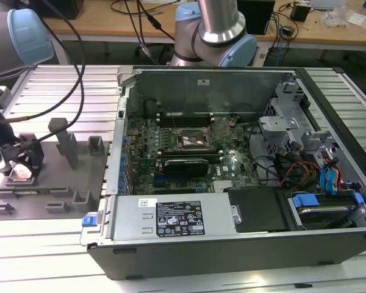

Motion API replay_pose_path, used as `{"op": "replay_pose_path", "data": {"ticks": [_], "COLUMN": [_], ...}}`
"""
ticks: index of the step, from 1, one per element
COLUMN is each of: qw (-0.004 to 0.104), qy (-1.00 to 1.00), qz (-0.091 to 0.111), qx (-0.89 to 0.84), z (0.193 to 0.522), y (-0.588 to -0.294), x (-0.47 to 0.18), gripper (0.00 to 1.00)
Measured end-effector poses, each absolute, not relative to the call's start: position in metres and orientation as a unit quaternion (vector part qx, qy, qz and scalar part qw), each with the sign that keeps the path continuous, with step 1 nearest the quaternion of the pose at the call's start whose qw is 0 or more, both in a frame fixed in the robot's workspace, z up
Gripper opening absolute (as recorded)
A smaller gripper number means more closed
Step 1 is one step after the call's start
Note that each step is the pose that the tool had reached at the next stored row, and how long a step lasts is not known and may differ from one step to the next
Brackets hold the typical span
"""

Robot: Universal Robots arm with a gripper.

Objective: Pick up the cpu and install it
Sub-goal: 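Pick up the cpu and move it towards the insertion slot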

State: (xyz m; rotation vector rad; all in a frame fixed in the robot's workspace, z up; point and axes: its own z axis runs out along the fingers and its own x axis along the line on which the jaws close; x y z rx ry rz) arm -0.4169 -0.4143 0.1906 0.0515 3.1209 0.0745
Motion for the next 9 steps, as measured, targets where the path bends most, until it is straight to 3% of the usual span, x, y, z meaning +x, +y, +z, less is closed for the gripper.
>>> {"op": "replay_pose_path", "data": {"ticks": [9], "qw": [0.010], "qy": [1.000], "qz": [0.024], "qx": [0.016], "z": [0.1896], "y": [-0.4142], "x": [-0.4177], "gripper": [0.68]}}
